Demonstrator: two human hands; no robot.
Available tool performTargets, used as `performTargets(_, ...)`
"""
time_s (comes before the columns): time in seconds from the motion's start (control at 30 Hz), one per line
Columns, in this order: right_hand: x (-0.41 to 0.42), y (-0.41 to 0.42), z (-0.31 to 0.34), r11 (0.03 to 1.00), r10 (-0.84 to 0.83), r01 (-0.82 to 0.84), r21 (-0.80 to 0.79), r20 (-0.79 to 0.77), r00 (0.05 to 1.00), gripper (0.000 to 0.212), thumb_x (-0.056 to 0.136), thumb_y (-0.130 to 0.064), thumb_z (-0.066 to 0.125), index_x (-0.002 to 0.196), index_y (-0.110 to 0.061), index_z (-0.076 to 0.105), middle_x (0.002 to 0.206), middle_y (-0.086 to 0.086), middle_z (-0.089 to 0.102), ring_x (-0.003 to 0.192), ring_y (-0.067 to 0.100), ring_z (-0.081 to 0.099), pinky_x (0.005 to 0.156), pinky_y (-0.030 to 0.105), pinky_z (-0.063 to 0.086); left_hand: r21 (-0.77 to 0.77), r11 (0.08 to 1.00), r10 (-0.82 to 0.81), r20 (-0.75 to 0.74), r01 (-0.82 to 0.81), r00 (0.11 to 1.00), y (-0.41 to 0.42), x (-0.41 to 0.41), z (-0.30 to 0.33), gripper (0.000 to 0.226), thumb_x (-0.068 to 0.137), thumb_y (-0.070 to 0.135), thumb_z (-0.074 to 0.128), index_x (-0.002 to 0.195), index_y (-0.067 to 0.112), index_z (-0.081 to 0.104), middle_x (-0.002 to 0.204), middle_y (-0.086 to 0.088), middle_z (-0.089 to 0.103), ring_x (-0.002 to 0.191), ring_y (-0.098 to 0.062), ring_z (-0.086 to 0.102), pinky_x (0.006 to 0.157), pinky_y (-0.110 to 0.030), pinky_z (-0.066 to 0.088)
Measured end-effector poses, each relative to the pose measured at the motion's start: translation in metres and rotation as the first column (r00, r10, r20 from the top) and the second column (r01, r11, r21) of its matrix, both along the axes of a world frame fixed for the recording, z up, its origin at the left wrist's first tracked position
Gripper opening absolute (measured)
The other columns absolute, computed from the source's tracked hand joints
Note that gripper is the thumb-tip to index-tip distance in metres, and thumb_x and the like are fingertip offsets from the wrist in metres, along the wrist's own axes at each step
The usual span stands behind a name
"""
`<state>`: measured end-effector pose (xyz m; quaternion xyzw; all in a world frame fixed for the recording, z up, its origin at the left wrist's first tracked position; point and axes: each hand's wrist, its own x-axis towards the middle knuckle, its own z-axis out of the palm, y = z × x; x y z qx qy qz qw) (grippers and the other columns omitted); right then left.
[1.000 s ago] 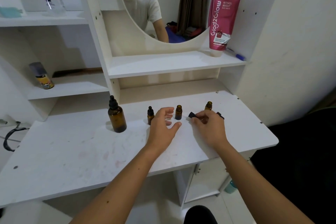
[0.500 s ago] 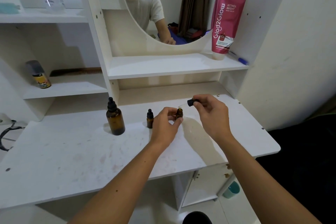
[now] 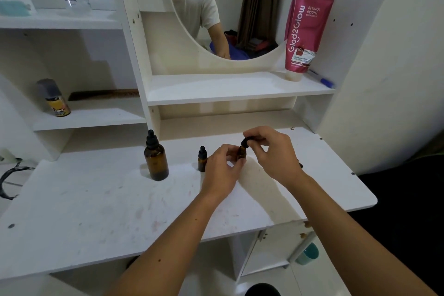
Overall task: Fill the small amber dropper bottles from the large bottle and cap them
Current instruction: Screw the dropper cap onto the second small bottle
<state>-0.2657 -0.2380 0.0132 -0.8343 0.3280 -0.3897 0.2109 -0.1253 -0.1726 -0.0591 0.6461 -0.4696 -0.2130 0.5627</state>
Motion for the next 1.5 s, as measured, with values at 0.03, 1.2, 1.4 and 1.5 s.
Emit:
performTargets(0.03, 0.001, 0.000, -0.002, 0.999, 0.004, -0.004, 0.044, -0.006, 1.000, 0.024, 0.095, -0.002, 0.070, 0.113, -0.017, 0.075, 0.103, -0.009, 0.077, 0.094, 0.004, 0.074, 0.091, 0.018, 0.057, 0.000, 1.000, -0.003, 0.000, 0.003, 1.000, 0.000, 0.000, 0.000, 0.020, 0.095, 0.027, 0.075, 0.113, 0.025, 0.068, 0.104, 0.015, 0.073, 0.098, 0.002, 0.067, 0.078, -0.018, 0.054)
performTargets(1.2, 0.002, -0.007, -0.020, 0.962, -0.060, 0.048, 0.268, 0.037, 0.998, 0.023, 0.091, -0.021, 0.078, 0.114, -0.021, 0.075, 0.101, -0.013, 0.075, 0.087, 0.000, 0.071, 0.082, 0.013, 0.056, 0.009, 1.000, 0.005, 0.042, -0.005, 0.999, -0.003, 0.002, -0.003, 0.020, 0.095, 0.020, 0.074, 0.114, 0.023, 0.069, 0.104, 0.016, 0.073, 0.100, 0.005, 0.065, 0.080, -0.018, 0.055)
performTargets(1.4, 0.007, -0.008, -0.021, 0.958, -0.116, 0.105, 0.266, 0.027, 0.993, 0.017, 0.084, -0.029, 0.086, 0.095, -0.020, 0.076, 0.082, -0.009, 0.074, 0.074, 0.002, 0.069, 0.070, 0.010, 0.053, 0.013, 1.000, 0.001, 0.035, -0.002, 0.999, -0.002, 0.002, -0.003, 0.020, 0.096, 0.017, 0.073, 0.114, 0.023, 0.068, 0.101, 0.017, 0.072, 0.100, 0.006, 0.064, 0.082, -0.020, 0.056)
performTargets(1.5, 0.004, -0.008, -0.021, 0.971, -0.058, 0.046, 0.233, 0.045, 0.997, 0.019, 0.091, -0.020, 0.077, 0.109, -0.023, 0.077, 0.098, -0.012, 0.075, 0.083, 0.000, 0.069, 0.076, 0.008, 0.052, 0.015, 1.000, -0.004, 0.039, 0.003, 0.999, -0.003, 0.002, -0.004, 0.021, 0.096, 0.017, 0.073, 0.115, 0.024, 0.068, 0.105, 0.016, 0.072, 0.102, 0.004, 0.065, 0.082, -0.022, 0.056)
